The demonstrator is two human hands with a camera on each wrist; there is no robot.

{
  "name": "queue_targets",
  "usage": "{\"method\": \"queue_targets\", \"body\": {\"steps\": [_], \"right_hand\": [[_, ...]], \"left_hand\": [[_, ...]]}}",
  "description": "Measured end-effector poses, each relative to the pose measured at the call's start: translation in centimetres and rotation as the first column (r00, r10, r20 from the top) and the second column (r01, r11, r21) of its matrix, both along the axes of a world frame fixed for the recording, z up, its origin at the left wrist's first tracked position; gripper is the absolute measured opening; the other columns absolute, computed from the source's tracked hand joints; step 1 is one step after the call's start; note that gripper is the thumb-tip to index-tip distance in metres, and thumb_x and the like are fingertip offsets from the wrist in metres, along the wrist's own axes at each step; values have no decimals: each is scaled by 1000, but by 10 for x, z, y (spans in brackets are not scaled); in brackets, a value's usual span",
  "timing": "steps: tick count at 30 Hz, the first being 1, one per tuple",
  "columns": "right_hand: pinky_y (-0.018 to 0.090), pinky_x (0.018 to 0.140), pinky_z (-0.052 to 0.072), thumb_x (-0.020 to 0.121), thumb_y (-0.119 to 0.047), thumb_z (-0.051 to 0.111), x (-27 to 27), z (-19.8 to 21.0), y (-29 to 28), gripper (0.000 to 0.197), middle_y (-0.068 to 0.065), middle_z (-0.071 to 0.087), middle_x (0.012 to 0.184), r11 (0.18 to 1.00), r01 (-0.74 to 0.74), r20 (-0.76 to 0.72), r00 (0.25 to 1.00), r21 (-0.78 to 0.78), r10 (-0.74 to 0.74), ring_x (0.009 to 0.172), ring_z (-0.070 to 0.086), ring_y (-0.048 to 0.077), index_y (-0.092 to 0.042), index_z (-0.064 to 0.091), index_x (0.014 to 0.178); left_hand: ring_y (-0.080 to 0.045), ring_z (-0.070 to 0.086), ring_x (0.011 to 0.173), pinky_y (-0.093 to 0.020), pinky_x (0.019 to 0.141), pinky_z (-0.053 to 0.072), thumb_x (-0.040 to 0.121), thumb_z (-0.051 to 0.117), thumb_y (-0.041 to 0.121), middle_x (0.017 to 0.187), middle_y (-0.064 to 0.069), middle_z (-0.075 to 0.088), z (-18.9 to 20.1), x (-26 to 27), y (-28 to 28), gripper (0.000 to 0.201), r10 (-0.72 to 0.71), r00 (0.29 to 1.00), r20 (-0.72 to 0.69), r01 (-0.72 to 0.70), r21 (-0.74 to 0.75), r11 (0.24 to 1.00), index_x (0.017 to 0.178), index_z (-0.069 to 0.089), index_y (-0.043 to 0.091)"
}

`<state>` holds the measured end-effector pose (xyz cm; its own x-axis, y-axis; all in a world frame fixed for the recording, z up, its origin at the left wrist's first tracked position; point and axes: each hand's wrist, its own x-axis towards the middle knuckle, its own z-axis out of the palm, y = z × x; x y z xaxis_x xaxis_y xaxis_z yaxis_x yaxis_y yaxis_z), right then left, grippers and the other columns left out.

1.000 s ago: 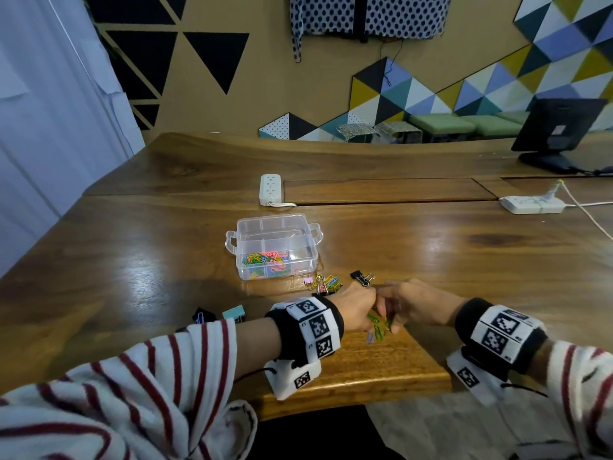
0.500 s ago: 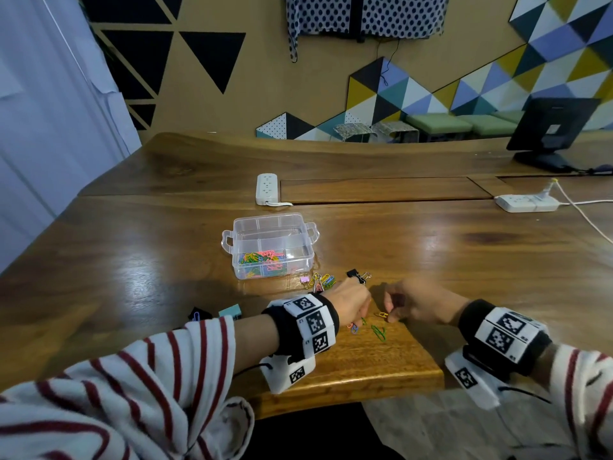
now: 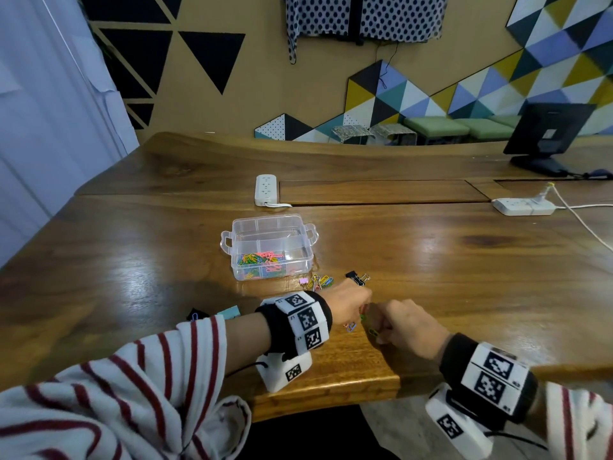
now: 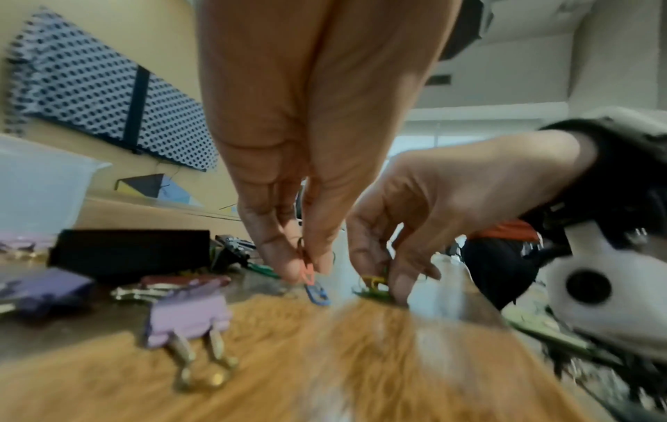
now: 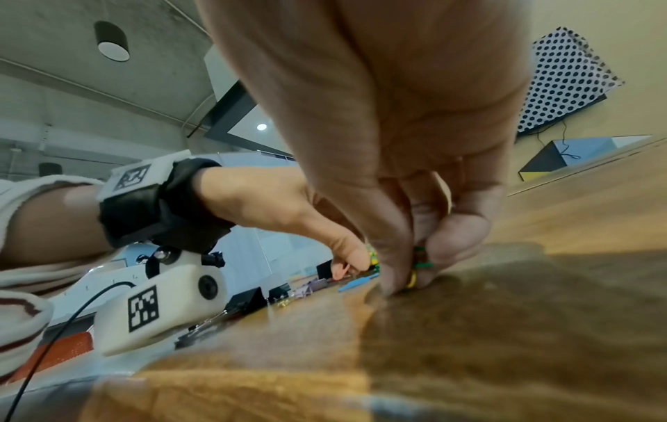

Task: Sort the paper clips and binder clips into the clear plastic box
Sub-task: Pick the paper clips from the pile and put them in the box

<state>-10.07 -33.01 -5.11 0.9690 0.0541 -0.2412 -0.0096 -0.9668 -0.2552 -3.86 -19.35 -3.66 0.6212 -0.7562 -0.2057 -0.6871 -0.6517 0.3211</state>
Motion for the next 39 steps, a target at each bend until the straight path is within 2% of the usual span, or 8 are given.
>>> {"method": "queue_targets", "body": {"steps": [4, 8, 16, 22, 25, 29, 35, 39], "right_hand": [[29, 79, 46, 73, -19, 70, 8, 3, 4, 23, 12, 63, 111, 999, -16, -61, 998, -47, 13, 104, 60, 27, -16, 63, 95], [18, 65, 36, 76, -18, 71, 13, 8, 5, 19, 8, 66, 104, 993, -100, -104, 990, -61, 93, 97, 61, 22, -28, 56, 71], [10, 50, 32, 74, -8, 67, 18, 13, 16, 41, -3, 54, 77, 977, -213, -30, 977, 0, 213, 71, 51, 14, -32, 39, 57], [18, 55, 49, 75, -3, 68, 31, 40, 29, 30, -13, 57, 40, 956, -179, -121, 970, 233, 211, 40, 54, -2, -24, 50, 65], [14, 51, 47, 76, 2, 65, 59, 64, 37, 24, 2, 67, 64, 890, -134, -47, 984, 437, 171, 43, 58, -2, -19, 55, 67], [12, 46, 47, 79, 13, 56, 100, 82, 62, 26, 9, 62, 69, 739, -79, 16, 996, 669, 92, 42, 57, -1, -10, 52, 66], [10, 39, 45, 81, 11, 57, 150, 73, 105, 28, 5, 57, 64, 833, -84, 7, 995, 546, 95, 41, 55, 4, -10, 48, 63], [7, 41, 47, 85, 8, 55, 158, 64, 112, 26, 4, 56, 63, 850, -78, -34, 993, 521, 112, 41, 56, 2, -6, 50, 63]], "left_hand": [[-6, 56, 52, -9, 51, 47, 86, 59, 4, 86, -13, 71, 19, 14, 21, 10, 150, 974, -169, -185, -215, 959, 95, 62, 6], [-13, 60, 62, -19, 61, 53, 86, 59, 3, 76, 0, 60, 41, 45, 69, 14, 298, 907, -297, -395, -357, 847, 82, 57, 16], [9, 53, 32, -4, 35, 39, 81, 64, -2, 61, -1, 56, 57, 92, 141, 17, 586, 787, -193, -613, -355, 706, 75, 57, 12], [2, 56, 39, -6, 35, 40, 83, 62, -3, 66, -8, 60, 50, 105, 145, 8, 614, 773, -159, -632, -274, 725, 89, 62, 2], [-15, 63, 68, -16, 65, 53, 86, 57, -2, 86, -13, 65, 43, 104, 145, 13, 593, 782, -191, -623, -279, 731, 96, 66, -5], [-10, 60, 74, -13, 65, 49, 89, 51, -1, 91, -9, 64, 46, 95, 145, 20, 585, 788, -193, -615, -302, 728, 100, 68, -1], [-8, 59, 65, -13, 61, 50, 92, 43, -3, 81, -6, 65, 58, 71, 138, 25, 566, 801, -196, -596, -351, 722, 97, 68, 0], [-6, 59, 63, -14, 61, 51, 91, 41, -6, 73, 1, 62, 56, 48, 122, 24, 381, 840, -388, -464, -148, 873, 102, 63, -2]]}}
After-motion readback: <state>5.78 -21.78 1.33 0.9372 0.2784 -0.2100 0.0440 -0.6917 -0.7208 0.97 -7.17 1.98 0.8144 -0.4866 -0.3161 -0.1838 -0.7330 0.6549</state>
